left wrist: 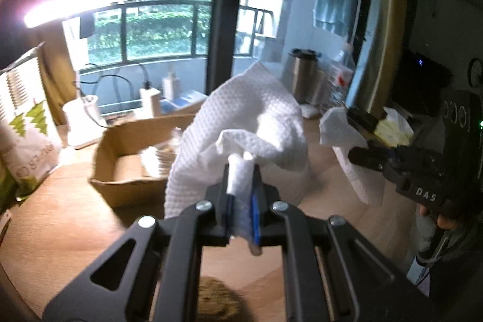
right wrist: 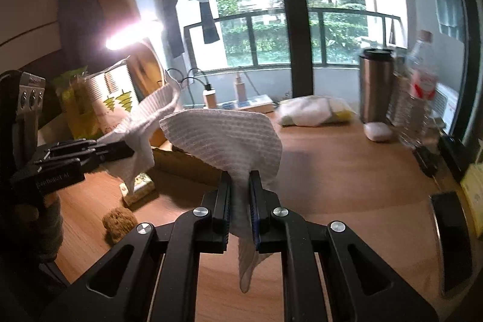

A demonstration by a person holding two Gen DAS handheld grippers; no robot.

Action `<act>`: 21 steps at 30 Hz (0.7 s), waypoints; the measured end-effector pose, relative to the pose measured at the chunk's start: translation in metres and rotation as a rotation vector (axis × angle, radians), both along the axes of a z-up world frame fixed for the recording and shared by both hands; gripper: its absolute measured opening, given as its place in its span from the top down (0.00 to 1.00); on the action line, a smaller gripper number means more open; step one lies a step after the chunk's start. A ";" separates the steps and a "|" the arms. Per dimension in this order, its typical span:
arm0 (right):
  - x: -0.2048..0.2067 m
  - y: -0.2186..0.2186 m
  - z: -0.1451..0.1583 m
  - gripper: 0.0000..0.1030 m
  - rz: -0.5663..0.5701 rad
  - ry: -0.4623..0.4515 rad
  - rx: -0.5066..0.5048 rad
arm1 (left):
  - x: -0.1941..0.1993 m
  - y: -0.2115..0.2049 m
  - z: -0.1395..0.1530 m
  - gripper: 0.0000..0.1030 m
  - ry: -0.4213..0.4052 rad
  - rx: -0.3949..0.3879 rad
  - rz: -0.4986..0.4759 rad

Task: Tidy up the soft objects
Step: 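Carry both white towels over the box with both grippers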

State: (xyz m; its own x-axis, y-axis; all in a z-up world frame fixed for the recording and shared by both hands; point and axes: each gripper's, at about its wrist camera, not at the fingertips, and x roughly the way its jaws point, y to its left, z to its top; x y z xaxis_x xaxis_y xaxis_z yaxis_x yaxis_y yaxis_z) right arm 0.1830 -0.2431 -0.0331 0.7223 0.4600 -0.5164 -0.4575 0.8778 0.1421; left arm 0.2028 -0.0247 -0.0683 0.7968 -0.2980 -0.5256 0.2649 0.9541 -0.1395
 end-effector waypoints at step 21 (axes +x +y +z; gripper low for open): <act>0.043 0.085 0.028 0.88 0.107 -0.055 -0.038 | 0.022 0.080 0.008 0.91 -0.097 -0.042 0.133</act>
